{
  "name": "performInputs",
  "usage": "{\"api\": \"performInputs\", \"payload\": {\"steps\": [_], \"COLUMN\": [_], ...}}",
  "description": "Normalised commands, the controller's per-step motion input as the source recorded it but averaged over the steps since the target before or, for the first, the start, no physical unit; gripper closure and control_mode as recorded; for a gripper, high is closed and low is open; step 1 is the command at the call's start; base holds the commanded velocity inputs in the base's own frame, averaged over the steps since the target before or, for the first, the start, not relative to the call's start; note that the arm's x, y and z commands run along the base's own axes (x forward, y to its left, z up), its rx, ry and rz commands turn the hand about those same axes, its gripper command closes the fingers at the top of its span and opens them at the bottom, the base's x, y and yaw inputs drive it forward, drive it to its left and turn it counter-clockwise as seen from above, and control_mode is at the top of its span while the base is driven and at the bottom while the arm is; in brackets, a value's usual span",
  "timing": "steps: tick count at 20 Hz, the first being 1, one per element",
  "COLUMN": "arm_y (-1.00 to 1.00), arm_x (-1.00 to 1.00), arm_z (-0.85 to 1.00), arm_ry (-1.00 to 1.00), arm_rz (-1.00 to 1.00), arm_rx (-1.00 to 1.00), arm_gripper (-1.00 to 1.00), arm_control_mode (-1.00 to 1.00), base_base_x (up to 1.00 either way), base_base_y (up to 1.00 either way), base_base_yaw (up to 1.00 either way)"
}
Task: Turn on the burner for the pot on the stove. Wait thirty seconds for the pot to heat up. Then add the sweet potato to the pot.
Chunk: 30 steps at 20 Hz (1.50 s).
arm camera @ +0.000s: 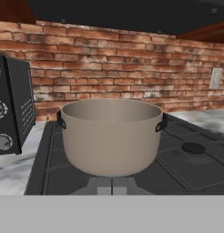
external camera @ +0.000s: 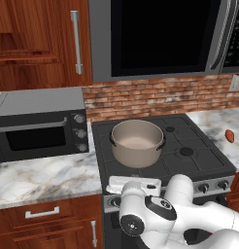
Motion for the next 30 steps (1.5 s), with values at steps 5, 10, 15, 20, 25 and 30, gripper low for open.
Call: {"api": "performInputs", "payload": {"steps": [5, 10, 15, 20, 25, 30], "arm_y": [0.11, 0.0, 0.0, 0.0, -0.07, -0.27], "arm_x": [0.0, -0.03, -0.19, -0.64, -0.71, -0.21], "arm_z": [0.9, 0.97, 0.95, 0.62, 0.57, 0.72], "arm_ry": [0.0, 0.0, 0.0, 0.0, 0.0, 0.08], "arm_rz": [-0.01, 0.0, -0.03, -0.1, -0.13, -0.07], "arm_rx": [-0.11, -0.06, -0.05, 0.0, 0.0, 0.0], "arm_gripper": [1.0, 1.0, -1.0, -1.0, -1.0, -1.0], "arm_control_mode": [-1.0, -1.0, -1.0, -1.0, -1.0, -1.0], "base_base_x": [0.0, 0.0, 0.0, 0.0, 0.0, 0.0], "base_base_y": [0.0, 0.0, 0.0, 0.0, 0.0, 0.0], "base_base_yaw": [0.0, 0.0, 0.0, 0.0, 0.0, 0.0]}}
